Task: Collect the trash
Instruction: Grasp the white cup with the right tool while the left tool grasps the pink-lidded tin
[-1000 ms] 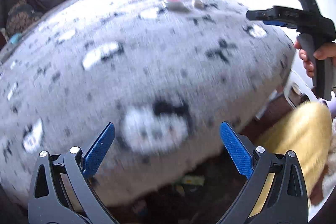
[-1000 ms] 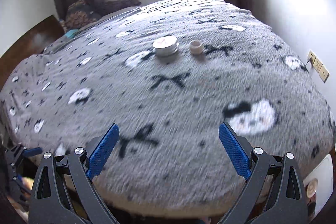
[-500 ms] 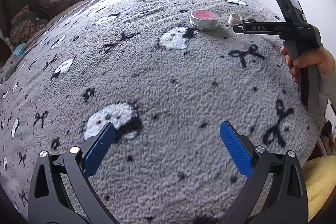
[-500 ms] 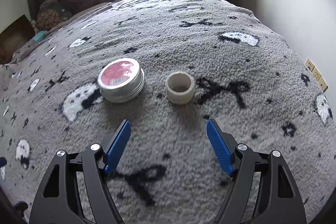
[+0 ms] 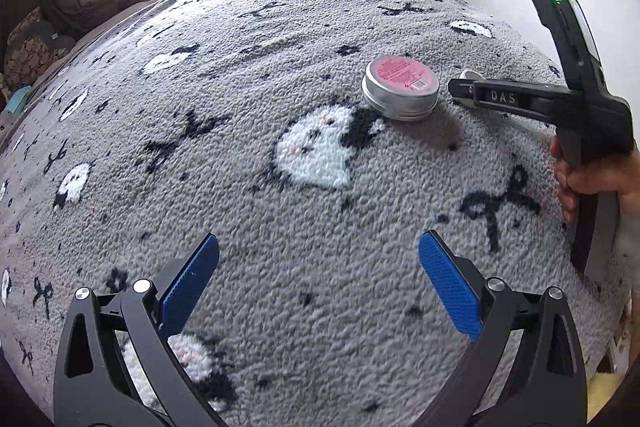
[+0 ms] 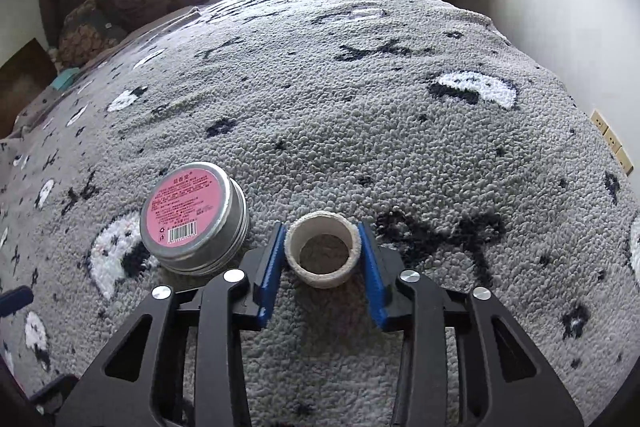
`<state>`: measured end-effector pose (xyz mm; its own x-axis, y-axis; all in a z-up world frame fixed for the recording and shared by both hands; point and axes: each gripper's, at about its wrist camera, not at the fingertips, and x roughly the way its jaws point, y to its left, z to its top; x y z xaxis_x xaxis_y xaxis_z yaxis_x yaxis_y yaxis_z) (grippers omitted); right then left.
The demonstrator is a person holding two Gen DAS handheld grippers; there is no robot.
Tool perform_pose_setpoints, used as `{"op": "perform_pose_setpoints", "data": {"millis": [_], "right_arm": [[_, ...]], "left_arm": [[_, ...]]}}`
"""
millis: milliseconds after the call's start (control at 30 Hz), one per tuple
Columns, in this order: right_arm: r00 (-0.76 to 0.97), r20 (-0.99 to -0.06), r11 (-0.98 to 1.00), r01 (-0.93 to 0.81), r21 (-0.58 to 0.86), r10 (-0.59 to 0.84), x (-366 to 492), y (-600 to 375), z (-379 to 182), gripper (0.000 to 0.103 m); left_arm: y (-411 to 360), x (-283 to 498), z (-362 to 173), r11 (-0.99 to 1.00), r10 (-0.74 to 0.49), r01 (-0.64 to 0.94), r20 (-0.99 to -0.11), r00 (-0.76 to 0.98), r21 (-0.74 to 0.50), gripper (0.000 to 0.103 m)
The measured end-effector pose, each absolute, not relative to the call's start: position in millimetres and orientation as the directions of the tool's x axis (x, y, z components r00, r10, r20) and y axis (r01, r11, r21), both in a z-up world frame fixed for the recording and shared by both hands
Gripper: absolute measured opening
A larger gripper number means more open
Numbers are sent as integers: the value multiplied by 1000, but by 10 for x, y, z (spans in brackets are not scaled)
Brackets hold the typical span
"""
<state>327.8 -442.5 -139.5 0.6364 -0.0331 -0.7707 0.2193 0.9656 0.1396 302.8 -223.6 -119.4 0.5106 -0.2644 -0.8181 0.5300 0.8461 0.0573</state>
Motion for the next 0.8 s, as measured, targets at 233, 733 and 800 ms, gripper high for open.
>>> {"op": "perform_pose_setpoints", "data": {"millis": [233, 733, 800], "right_arm": [[681, -732, 963, 215, 164, -27, 3083, -4637, -1160, 34], [719, -695, 958, 210, 196, -16, 2869, -4942, -968, 34], [722, -691, 958, 208, 196, -15, 2847, -4940, -942, 34]], "left_arm": [[-2754, 3328, -1267, 838, -279, 543, -809, 517, 58, 95], [-3453, 3931, -1423, 863, -315, 503, -824, 472, -42, 81], [-3444, 3969, -1445, 865, -323, 497, -832, 451, -66, 70]]}}
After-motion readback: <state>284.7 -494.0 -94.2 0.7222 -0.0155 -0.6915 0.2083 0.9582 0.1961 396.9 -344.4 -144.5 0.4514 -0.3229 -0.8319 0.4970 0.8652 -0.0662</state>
